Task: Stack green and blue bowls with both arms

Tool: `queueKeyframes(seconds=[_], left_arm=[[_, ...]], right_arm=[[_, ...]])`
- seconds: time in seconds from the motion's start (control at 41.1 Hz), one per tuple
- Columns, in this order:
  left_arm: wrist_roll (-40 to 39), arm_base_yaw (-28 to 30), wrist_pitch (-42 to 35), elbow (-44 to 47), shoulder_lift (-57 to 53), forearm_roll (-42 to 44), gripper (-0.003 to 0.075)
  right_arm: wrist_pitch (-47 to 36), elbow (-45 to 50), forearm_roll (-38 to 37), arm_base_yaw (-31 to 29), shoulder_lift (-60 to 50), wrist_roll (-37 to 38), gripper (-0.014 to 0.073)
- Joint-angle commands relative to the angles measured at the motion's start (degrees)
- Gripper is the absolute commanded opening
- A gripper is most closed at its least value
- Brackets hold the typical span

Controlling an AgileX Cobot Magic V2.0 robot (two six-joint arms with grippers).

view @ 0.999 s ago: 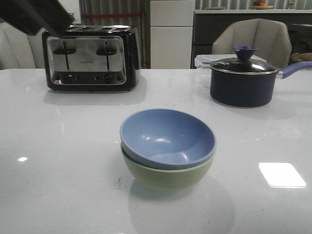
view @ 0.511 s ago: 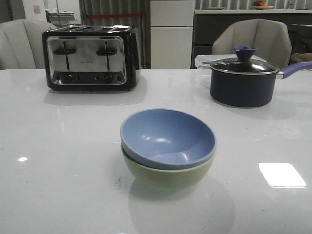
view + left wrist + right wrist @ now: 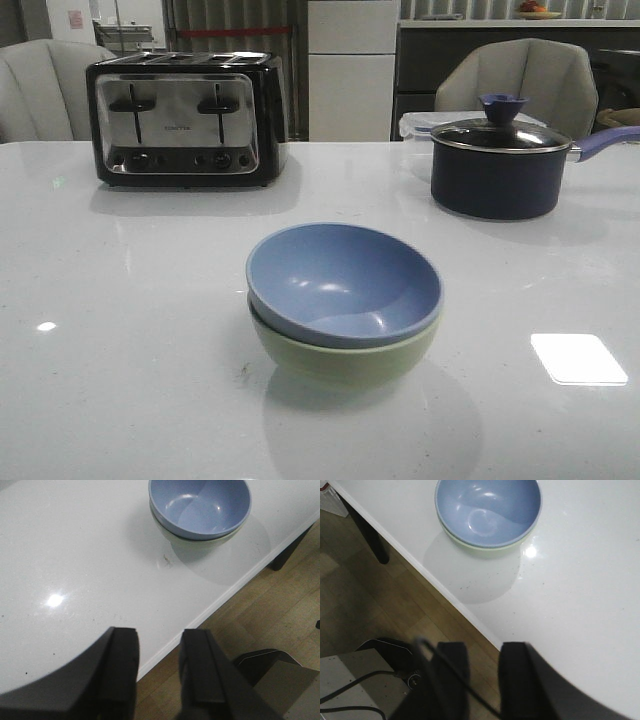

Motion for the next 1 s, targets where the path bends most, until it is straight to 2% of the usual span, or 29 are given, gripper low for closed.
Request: queueKeyframes(seconds=[0.0, 0.097, 0.292, 0.877, 0.974], left_arm=[[-0.53, -0.07, -3.56, -1.65, -0.27, -0.37, 0.0164], [-0.62, -0.07, -3.56, -1.65, -0.27, -0.37, 0.0088], [-7.78, -0.07, -3.46, -1.65, -0.27, 1.64, 0.0093], [-7.80, -0.07, -4.24, -1.40, -1.40, 1.89, 0.0093], [-7.36, 3.21, -5.56, -0.70, -6.56, 2.97, 0.0093]], right_arm=[[-2.44, -1.57, 0.22, 0.07, 0.02, -0.42, 0.0120], [-2.44, -1.57, 0.22, 0.07, 0.02, -0.42, 0.0018], [-2.38, -1.57, 0.22, 0.07, 0.02, -0.42, 0.0027], [-2.38, -1.57, 0.22, 0.07, 0.02, -0.42, 0.0027], [-2.33, -1.57, 0.22, 0.07, 0.02, -0.42, 0.0027]])
